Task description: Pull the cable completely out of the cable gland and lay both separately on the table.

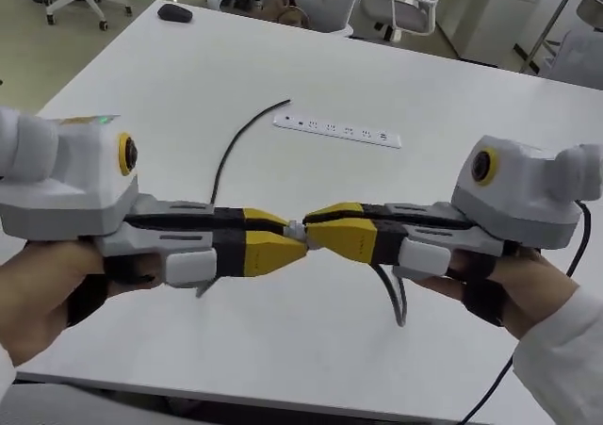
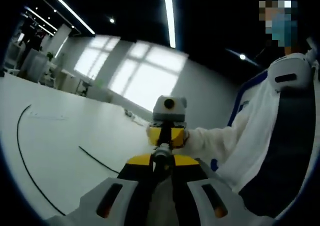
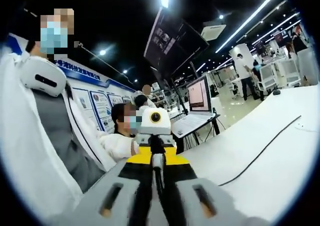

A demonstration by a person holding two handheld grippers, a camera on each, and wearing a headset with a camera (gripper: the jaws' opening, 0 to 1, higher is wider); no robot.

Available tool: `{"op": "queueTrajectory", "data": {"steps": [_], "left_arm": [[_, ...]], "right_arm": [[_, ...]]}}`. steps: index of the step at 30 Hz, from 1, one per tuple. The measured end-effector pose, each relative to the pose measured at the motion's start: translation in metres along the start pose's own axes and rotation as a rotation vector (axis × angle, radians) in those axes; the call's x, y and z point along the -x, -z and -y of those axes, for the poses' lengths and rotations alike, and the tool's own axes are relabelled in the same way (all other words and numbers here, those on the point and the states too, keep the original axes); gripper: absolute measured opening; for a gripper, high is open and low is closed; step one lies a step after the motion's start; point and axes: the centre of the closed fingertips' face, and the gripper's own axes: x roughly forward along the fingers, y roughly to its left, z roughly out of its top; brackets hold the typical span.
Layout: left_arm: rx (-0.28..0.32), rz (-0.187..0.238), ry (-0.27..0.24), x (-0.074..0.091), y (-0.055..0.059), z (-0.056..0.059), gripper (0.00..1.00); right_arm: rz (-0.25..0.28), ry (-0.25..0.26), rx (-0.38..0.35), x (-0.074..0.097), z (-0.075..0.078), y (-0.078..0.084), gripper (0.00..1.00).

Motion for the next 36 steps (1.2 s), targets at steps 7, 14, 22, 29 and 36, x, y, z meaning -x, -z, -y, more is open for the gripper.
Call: {"op": "queueTrajectory", "data": {"steps": [7,14,22,29,36], "left_arm": [[-0.281,0.109,-0.05,-0.004,-0.028,0.009,0.15],[-0.352,0.103,-0.045,-0.006,-0.03,0.012,0.15],[-0.362,0.079,-0.047,-0.005,-0.026,0.012,0.15],[-0.374,0.058,-0.074,-0.003,-0.025,0.007,0.15],[-0.389,0.056,-0.09,-0.001,-0.026,0.003,0.15]], "right_arm": [[0.104,0.021,-0.15,0.01,0.018,-0.018,0.1],[0.008,-0.03,-0.266,0.012,0.005,-0.004,0.24],[-0.016,-0.05,-0.258,0.0,-0.001,-0.003,0.13],[-0.02,-0.016,-0.306,-0.004,0.0,-0.001,0.12],[0.002,0.0,-0.377,-0.005,0.004,-0.002,0.12]]}}
